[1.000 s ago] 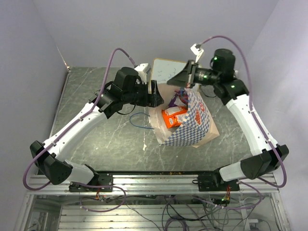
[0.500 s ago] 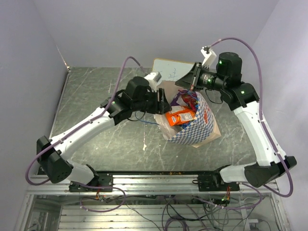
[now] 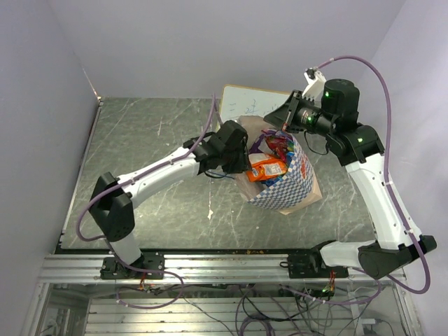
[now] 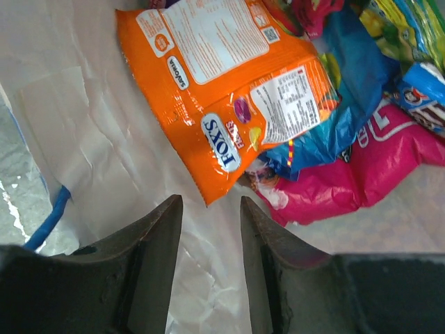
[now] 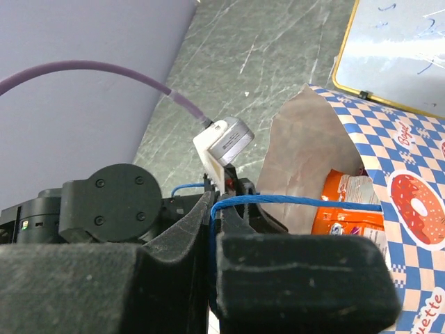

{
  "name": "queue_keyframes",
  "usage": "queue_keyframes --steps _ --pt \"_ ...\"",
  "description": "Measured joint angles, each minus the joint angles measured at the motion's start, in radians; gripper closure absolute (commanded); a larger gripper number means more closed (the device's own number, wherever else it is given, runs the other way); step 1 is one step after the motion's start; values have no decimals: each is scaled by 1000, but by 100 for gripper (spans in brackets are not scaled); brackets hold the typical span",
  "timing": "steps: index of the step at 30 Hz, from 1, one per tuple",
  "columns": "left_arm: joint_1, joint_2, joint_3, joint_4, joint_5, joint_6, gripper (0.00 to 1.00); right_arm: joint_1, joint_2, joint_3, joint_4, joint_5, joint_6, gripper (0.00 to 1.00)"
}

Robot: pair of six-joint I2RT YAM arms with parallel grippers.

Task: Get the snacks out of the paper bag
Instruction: Take out the snack from the paper bag.

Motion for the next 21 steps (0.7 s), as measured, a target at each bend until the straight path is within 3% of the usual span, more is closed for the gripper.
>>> queue_keyframes --steps 10,21 --pt "-2 125 102 -129 -25 -163 42 0 -57 -91 62 9 6 100" --pt "-2 240 183 -133 -16 -206 43 0 -108 -181 154 2 36 100"
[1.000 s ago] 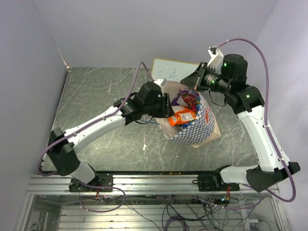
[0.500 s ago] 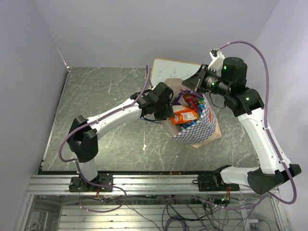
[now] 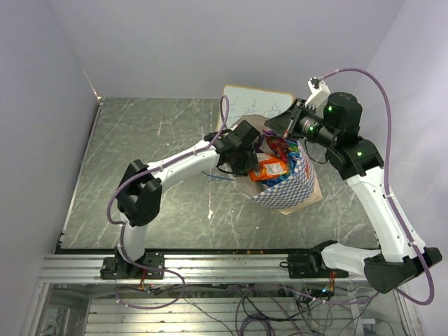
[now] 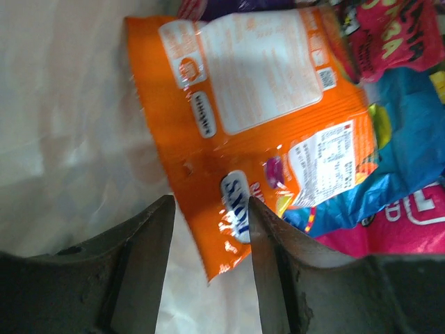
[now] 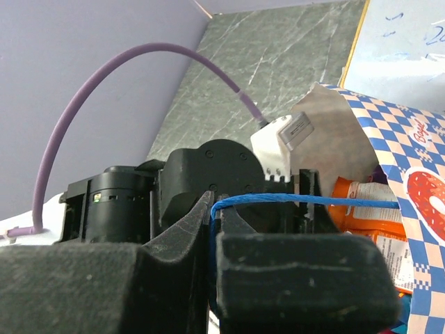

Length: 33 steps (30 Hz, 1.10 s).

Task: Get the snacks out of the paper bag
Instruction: Take out the snack from the paper bag.

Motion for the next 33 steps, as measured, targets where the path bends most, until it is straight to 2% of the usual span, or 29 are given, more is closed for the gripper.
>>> queue_keyframes --steps 3,7,11,26,33 --pt "0 44 45 20 21 1 50 0 -5 -12 4 0 0 100" --pt "6 92 90 24 55 14 67 0 -10 -23 5 8 -1 100" --pt "15 96 105 44 83 50 91 0 -19 -33 -1 17 -9 100" --pt "66 -24 108 177 214 85 93 0 -27 37 -139 193 -152 100" --pt "66 -37 268 119 223 162 93 0 -18 139 -253 373 -248 100"
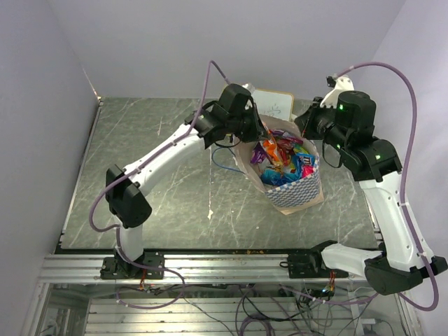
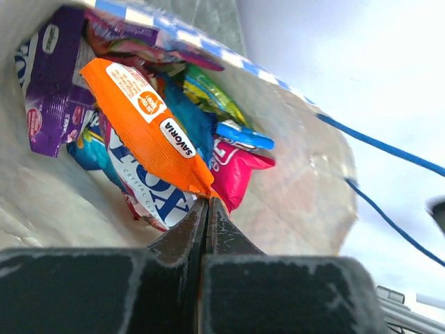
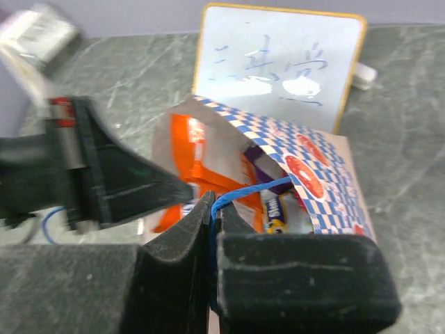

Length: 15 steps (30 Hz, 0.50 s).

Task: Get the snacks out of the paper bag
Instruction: Take out the snack from the paper bag, then place the snack at the center of the board.

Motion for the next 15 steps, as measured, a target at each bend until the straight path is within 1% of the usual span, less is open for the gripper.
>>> queue_keyframes --steps 4,9,12,15 --pt "4 -32 80 -50 -5 58 93 0 1 24 -47 120 -41 100" --pt "25 -97 186 -100 -18 140 93 0 1 25 -66 240 -90 100" --pt "68 -142 236 -127 -20 181 93 1 8 42 -82 293 -134 100" --pt "142 -193 268 -145 -20 216 93 1 35 93 -110 325 -169 100"
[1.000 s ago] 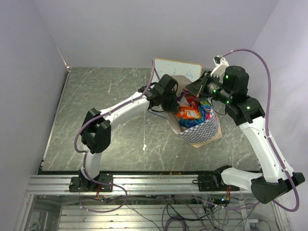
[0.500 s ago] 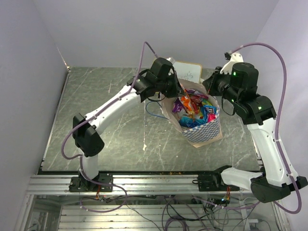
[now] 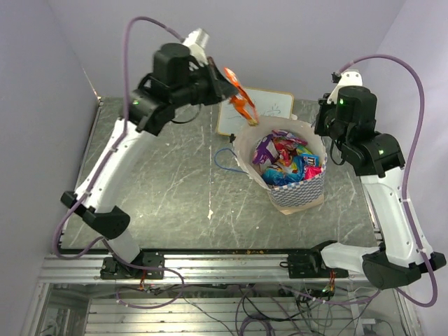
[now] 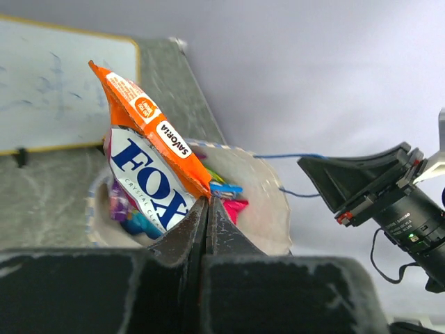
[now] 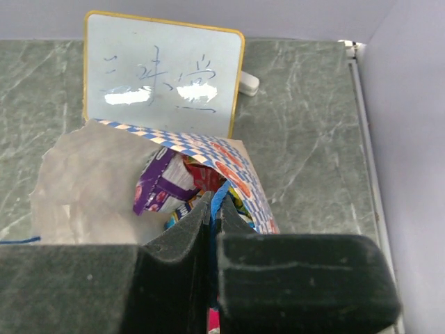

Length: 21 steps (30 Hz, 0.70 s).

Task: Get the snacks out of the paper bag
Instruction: Place the snack at the center of the board.

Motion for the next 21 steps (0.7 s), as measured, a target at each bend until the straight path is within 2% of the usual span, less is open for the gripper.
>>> queue_keyframes --steps 11,14,21 --pt "311 -108 -7 -206 -68 84 93 1 30 22 -9 7 -51 100" --pt "397 -131 -84 -238 -92 79 93 1 31 22 -9 -4 -51 100" --pt "564 -171 -386 -241 -127 -38 93 1 31 18 -9 -32 -48 100"
